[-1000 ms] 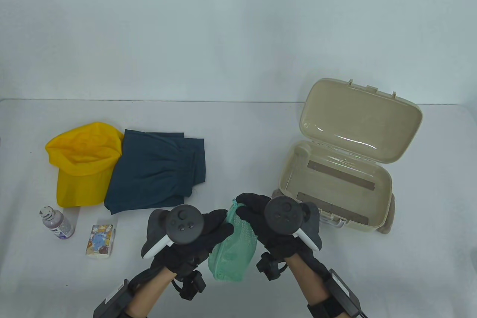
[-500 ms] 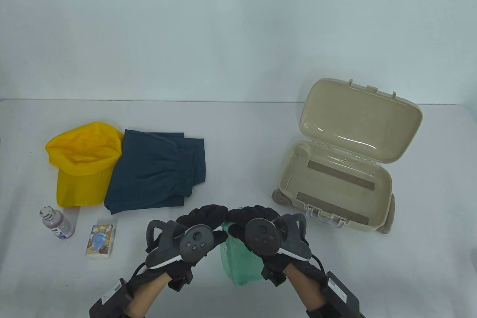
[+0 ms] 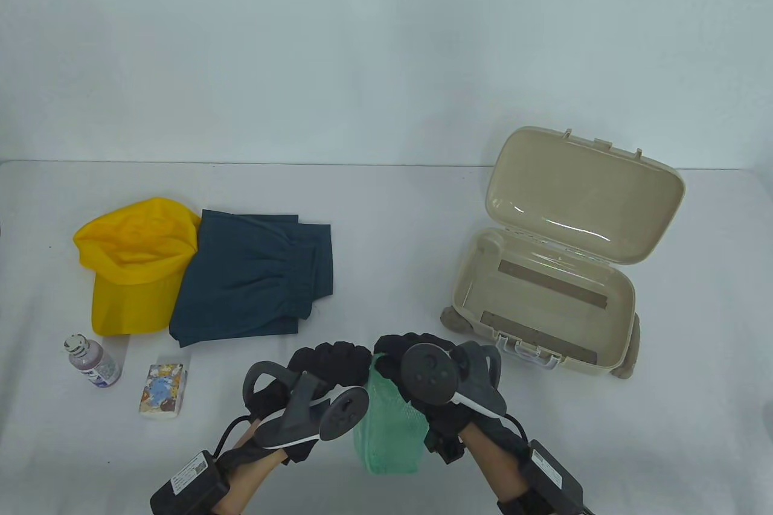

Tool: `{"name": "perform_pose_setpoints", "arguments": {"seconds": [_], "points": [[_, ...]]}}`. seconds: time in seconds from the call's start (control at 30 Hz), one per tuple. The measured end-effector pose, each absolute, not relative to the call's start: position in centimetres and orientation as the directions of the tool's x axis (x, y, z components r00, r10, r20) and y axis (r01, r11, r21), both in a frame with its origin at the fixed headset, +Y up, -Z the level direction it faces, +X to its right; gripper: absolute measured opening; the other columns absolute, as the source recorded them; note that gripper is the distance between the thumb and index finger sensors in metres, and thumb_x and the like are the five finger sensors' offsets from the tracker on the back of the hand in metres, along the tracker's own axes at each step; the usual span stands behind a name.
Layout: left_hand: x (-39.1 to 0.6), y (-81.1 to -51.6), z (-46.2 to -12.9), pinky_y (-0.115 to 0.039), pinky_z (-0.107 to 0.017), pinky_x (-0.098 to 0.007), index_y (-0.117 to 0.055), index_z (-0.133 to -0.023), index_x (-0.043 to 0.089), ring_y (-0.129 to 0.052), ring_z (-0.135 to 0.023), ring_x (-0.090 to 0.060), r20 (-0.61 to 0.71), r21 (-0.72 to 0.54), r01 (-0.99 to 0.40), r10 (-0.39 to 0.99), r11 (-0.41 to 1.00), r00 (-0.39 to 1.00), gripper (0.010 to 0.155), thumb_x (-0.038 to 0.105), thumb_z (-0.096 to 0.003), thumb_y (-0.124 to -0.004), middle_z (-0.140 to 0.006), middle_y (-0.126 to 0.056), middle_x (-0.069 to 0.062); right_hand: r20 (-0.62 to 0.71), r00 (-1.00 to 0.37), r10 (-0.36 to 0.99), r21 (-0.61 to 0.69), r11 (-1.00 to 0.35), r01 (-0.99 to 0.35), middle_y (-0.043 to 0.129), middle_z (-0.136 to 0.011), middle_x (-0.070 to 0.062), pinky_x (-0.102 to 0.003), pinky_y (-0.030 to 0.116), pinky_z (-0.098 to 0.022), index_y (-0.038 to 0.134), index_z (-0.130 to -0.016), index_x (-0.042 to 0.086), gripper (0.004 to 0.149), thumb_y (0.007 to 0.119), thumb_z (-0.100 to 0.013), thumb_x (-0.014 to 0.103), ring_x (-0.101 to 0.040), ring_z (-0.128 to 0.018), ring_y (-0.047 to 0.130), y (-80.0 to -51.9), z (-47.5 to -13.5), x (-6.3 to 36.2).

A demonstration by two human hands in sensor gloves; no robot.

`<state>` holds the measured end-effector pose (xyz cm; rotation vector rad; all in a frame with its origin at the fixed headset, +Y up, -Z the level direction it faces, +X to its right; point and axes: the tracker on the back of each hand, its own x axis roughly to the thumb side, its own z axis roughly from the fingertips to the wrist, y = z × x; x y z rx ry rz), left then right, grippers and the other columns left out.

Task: Pack suitcase

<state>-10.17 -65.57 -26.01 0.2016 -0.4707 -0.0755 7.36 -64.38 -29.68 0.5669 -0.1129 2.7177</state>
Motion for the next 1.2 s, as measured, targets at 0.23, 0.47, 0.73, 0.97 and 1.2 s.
{"name": "perform_pose_setpoints", "arguments": {"seconds": [0.23,0.47,0.73,0.97,1.2], "points": [[-9.6,-65.6,-25.1,-0.086,-0.05,-0.037,-0.079,-0.088,0.029,-0.102,-0.062,-0.015,0.447,0.279,0.111,-0.231,0.954,0.864,0.042,0.042,-0.0497,-0.067,-0.084,-0.091,0.002,0.195,-0.848,0.494,0.011,-0.865,-0.501,0.098,-0.065,0.002,-0.044,0.085,-0.052,0.082,-0.085,0.019,0.045,0.073,-0.049,0.044,-0.015,-0.054,0.101,-64.9,-32.1,11.5],[-9.2,-65.5,-24.5,-0.086,-0.05,-0.037,-0.079,-0.088,0.029,-0.102,-0.062,-0.015,0.456,0.282,0.144,-0.265,0.948,0.849,0.042,0.042,-0.0497,-0.067,-0.084,-0.091,0.002,-0.001,-0.804,0.594,0.0,-0.804,-0.594,0.099,-0.063,0.001,-0.042,0.087,-0.048,0.082,-0.085,0.016,0.046,0.072,-0.05,0.043,-0.014,-0.05,0.102,-66.2,-34.2,15.0],[-9.5,-65.5,-24.8,-0.086,-0.051,-0.038,-0.08,-0.089,0.029,-0.102,-0.064,-0.016,0.458,0.223,0.147,-0.237,0.964,0.857,0.044,0.043,-0.0491,-0.068,-0.086,-0.091,0.002,-0.052,-0.756,0.653,-0.017,-0.757,-0.653,0.099,-0.064,0.001,-0.042,0.086,-0.049,0.081,-0.086,0.016,0.046,0.072,-0.05,0.043,-0.014,-0.051,0.101,-66.6,-34.6,16.3],[-11.9,-64.9,-25.9,-0.083,-0.057,-0.041,-0.068,-0.101,0.026,-0.097,-0.078,-0.02,0.412,0.117,-0.086,0.03,0.989,0.911,0.063,0.056,-0.0461,-0.064,-0.099,-0.082,-0.002,0.191,-0.769,0.61,-0.003,-0.783,-0.622,0.094,-0.073,0.005,-0.043,0.082,-0.059,0.076,-0.09,0.026,0.046,0.07,-0.05,0.045,-0.014,-0.063,0.098,-65.1,-33.3,13.9],[-12.3,-66.0,-27.2,-0.085,-0.052,-0.041,-0.071,-0.101,0.019,-0.099,-0.074,-0.025,0.349,-0.182,-0.357,0.399,0.916,0.848,0.073,0.063,-0.0421,-0.07,-0.096,-0.085,-0.008,0.389,-0.761,0.52,0.029,-0.832,-0.554,0.092,-0.079,0.009,-0.044,0.078,-0.064,0.073,-0.091,0.031,0.045,0.07,-0.048,0.046,-0.014,-0.072,0.096,-64.6,-31.3,10.8]]}}
